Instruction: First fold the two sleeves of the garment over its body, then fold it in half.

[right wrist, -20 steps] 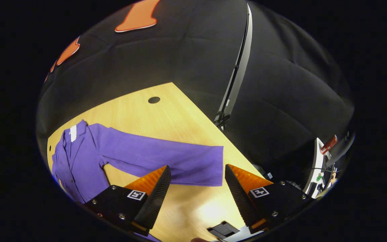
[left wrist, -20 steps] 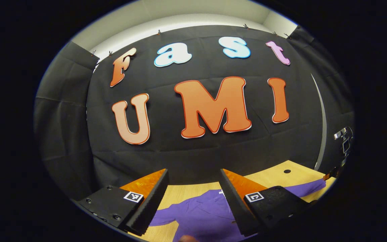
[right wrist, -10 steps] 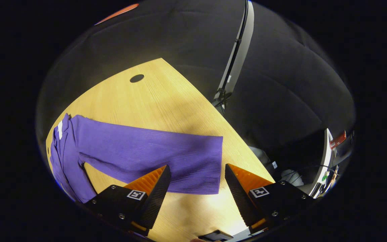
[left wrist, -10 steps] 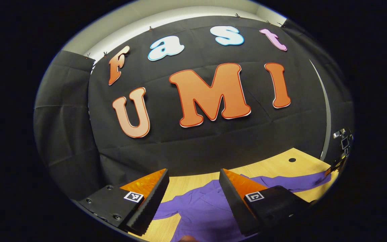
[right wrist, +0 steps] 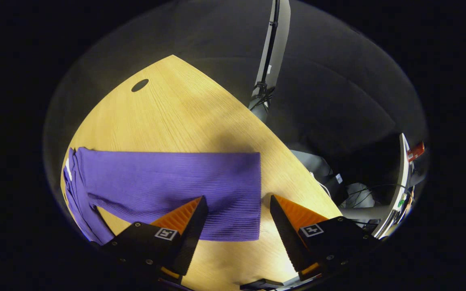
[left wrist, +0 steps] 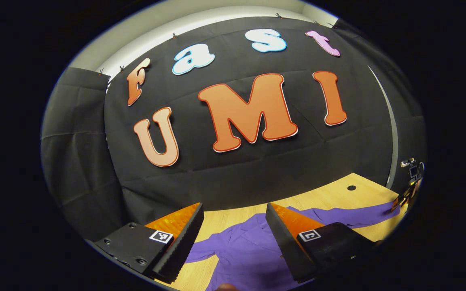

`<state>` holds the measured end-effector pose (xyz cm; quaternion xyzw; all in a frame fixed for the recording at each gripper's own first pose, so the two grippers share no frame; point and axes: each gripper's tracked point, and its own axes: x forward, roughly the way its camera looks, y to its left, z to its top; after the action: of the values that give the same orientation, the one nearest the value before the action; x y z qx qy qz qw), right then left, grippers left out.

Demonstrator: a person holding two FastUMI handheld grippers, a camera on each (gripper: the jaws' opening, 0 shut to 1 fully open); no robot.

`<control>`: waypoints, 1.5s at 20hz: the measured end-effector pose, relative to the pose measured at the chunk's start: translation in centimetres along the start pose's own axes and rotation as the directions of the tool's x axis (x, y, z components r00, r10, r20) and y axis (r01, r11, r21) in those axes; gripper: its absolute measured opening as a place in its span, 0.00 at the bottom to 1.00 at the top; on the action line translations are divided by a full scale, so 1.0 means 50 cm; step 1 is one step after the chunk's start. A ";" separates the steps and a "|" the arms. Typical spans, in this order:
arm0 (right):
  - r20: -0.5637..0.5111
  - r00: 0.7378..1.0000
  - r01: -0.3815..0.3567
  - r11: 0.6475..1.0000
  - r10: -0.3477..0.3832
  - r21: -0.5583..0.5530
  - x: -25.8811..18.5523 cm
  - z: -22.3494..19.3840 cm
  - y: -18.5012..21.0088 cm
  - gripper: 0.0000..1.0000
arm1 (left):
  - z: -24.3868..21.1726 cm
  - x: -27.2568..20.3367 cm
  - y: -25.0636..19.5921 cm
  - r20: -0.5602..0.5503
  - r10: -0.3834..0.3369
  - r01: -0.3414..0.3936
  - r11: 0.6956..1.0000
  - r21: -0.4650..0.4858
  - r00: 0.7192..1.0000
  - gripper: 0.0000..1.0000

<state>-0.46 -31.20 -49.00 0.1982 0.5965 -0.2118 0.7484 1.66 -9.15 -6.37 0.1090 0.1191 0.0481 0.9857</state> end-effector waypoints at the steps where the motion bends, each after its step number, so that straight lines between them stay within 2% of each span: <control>1: -0.018 1.000 0.000 1.000 0.000 -0.005 0.000 -0.003 0.000 0.91 | 0.003 0.000 -0.004 -0.001 -0.004 0.004 1.000 0.001 1.000 0.96; 4: -0.028 1.000 -0.014 0.999 0.013 -0.030 -0.006 -0.003 -0.007 0.84 | -0.003 0.002 -0.022 -0.005 -0.020 0.020 1.000 -0.003 1.000 0.96; 5: -0.032 0.999 -0.021 0.999 0.019 -0.046 0.000 -0.007 -0.011 0.84 | -0.003 0.002 -0.025 -0.006 -0.024 0.024 1.000 -0.001 1.000 1.00; 6: -0.025 0.999 -0.029 0.998 0.028 -0.061 0.000 -0.008 -0.006 0.68 | -0.002 0.001 -0.027 -0.007 -0.026 0.026 1.000 0.001 1.000 0.96; 9: -0.013 0.998 -0.055 0.998 0.055 -0.036 0.001 -0.001 -0.003 0.25 | -0.004 0.001 -0.030 -0.010 -0.032 0.033 0.999 0.010 0.999 0.96; 11: -0.012 0.998 -0.069 0.998 0.069 0.000 0.002 0.004 0.000 0.08 | -0.007 0.003 -0.033 -0.016 -0.036 0.036 0.999 0.010 0.999 0.96; 12: -0.010 0.997 -0.077 0.997 0.077 0.010 0.000 0.006 0.002 0.07 | -0.006 0.002 -0.032 -0.012 -0.039 0.039 0.999 0.008 0.999 1.00; 14: -0.017 0.995 -0.098 0.994 0.098 0.040 -0.007 0.005 0.014 0.04 | -0.007 0.002 -0.028 -0.009 -0.042 0.042 0.999 0.004 0.999 0.96; 16: 0.010 0.994 -0.110 0.992 0.109 0.054 -0.022 0.020 0.023 0.04 | -0.010 0.004 -0.013 -0.007 -0.038 0.038 0.999 0.001 0.999 1.00; 19: 0.045 0.990 -0.137 0.988 0.134 0.067 -0.060 0.031 0.045 0.04 | -0.020 0.007 0.014 -0.013 -0.034 0.034 0.999 -0.014 0.999 0.96; 21: 0.070 0.985 -0.160 0.985 0.155 0.067 -0.098 0.037 0.067 0.03 | -0.033 0.012 0.034 -0.016 -0.034 0.034 0.999 -0.021 0.999 1.00; 22: 0.084 0.982 -0.173 0.983 0.168 0.061 -0.116 0.042 0.083 0.03 | -0.034 0.015 0.049 -0.012 -0.032 0.032 0.999 -0.024 0.999 0.96; 23: 0.094 0.979 -0.186 0.981 0.181 0.053 -0.137 0.045 0.099 0.03 | -0.038 0.021 0.060 -0.012 -0.028 0.028 0.999 -0.029 1.000 1.00; 24: 0.104 0.975 -0.200 0.979 0.195 0.043 -0.159 0.048 0.116 0.04 | -0.045 0.026 0.072 -0.015 -0.025 0.025 0.999 -0.035 1.000 0.96; 26: 0.131 0.967 -0.221 0.975 0.217 0.016 -0.200 0.053 0.152 0.03 | -0.049 0.030 0.089 -0.014 -0.033 0.032 0.999 -0.039 0.999 0.96; 27: 0.145 0.963 -0.228 0.974 0.225 0.005 -0.222 0.054 0.170 0.03 | -0.049 0.030 0.100 -0.006 -0.037 0.036 0.998 -0.044 0.999 1.00; 28: 0.156 0.958 -0.243 0.970 0.241 -0.008 -0.244 0.055 0.194 0.03 | -0.054 0.033 0.117 -0.002 -0.034 0.034 0.998 -0.048 0.999 0.96; 30: 0.174 0.945 -0.273 0.961 0.275 -0.035 -0.288 0.054 0.247 0.03 | -0.065 0.037 0.153 -0.004 -0.023 0.023 0.998 -0.053 1.000 0.96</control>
<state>5.70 -21.26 -33.81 0.2556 0.4951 -0.1194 0.8217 2.11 -0.84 -8.11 0.0811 0.1211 0.0401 0.9885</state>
